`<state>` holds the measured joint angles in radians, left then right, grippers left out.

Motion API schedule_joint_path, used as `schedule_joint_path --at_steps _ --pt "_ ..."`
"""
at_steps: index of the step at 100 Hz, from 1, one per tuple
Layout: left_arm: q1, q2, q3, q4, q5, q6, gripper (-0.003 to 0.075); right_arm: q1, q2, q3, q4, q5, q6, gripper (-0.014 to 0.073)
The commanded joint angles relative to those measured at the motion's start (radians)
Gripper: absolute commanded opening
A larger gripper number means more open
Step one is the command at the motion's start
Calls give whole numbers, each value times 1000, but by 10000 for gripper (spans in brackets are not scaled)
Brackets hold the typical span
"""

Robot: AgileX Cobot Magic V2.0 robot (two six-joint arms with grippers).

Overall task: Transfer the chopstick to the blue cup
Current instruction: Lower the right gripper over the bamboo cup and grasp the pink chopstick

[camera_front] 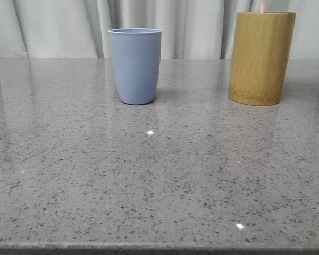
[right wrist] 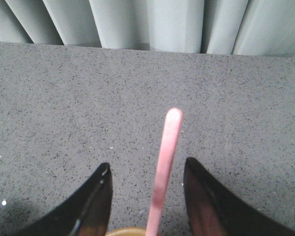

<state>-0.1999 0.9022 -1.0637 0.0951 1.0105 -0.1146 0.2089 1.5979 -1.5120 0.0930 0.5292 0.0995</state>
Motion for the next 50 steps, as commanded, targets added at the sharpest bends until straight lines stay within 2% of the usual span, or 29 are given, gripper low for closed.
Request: schedule_joint_path --at_steps 1,29,50 --pt "2 -10 -24 4 -63 -5 312 0 -27 -38 0 -100 -5 359" --pt "2 -10 -24 4 -63 -5 312 -1 -14 -38 -3 -137 -5 342" --pt "2 -10 -24 4 -63 -5 312 -1 -14 -38 -8 -134 -6 147"
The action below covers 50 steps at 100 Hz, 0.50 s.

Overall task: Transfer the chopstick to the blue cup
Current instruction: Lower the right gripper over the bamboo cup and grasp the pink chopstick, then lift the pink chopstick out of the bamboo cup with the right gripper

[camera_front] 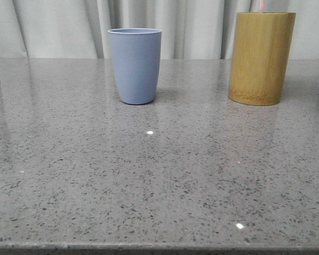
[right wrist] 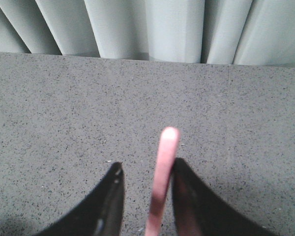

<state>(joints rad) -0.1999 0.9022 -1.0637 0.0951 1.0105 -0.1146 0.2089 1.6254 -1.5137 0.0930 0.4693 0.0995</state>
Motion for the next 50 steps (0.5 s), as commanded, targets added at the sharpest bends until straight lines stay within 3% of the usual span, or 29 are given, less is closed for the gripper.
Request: schedule_joint_path --at_steps 1,23,50 --pt "2 -10 -24 4 -63 -5 312 -1 -42 -36 -9 -75 -6 134" --pt "2 -10 -24 4 -63 -5 312 -1 -42 -36 -20 -79 -6 -22" --pt "2 -10 -24 4 -63 -5 312 -1 -72 -42 -22 -92 -6 -35"
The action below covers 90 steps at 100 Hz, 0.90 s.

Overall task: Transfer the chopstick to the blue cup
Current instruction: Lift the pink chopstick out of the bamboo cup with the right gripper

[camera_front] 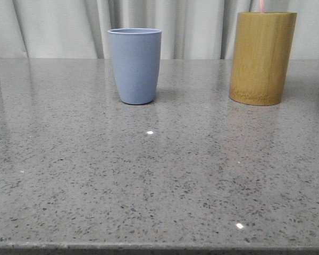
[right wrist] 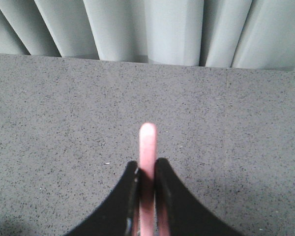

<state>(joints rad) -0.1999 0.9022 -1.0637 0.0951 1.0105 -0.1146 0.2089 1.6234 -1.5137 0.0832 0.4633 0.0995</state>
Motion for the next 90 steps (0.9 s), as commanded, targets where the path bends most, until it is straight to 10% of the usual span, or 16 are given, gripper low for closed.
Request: schedule_joint_path --at_steps 1,90 --pt "2 -10 -24 4 -63 -5 312 -1 -72 -46 -12 -86 -6 -35" --pt "2 -10 -24 2 -63 -5 312 309 -94 -351 -12 -95 -13 -35"
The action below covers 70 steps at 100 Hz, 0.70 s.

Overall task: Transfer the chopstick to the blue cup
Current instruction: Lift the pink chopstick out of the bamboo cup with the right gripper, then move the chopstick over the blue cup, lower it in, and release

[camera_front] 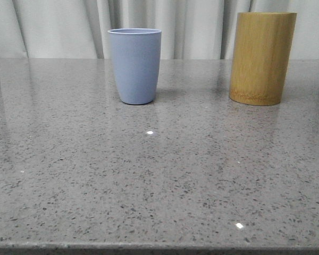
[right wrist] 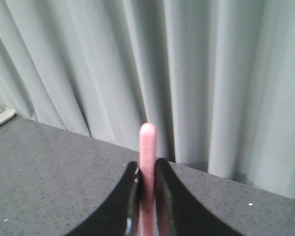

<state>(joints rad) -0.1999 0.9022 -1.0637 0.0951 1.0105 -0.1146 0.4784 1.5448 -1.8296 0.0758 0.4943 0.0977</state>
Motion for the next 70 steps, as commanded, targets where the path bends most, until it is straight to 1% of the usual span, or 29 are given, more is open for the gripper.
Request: schedule_joint_path --at_steps 1,14,25,70 --pt "2 -10 -24 2 -63 -5 312 46 -12 -35 -5 -130 -11 -35" --pt "2 -10 -24 2 -63 -5 312 91 27 -35 -5 -188 -11 -35" --pt "2 -10 -24 2 -63 -5 312 111 61 -35 -5 -209 -11 -35" --pt "2 -10 -24 2 -63 -5 312 113 188 -31 -15 -182 -12 -35"
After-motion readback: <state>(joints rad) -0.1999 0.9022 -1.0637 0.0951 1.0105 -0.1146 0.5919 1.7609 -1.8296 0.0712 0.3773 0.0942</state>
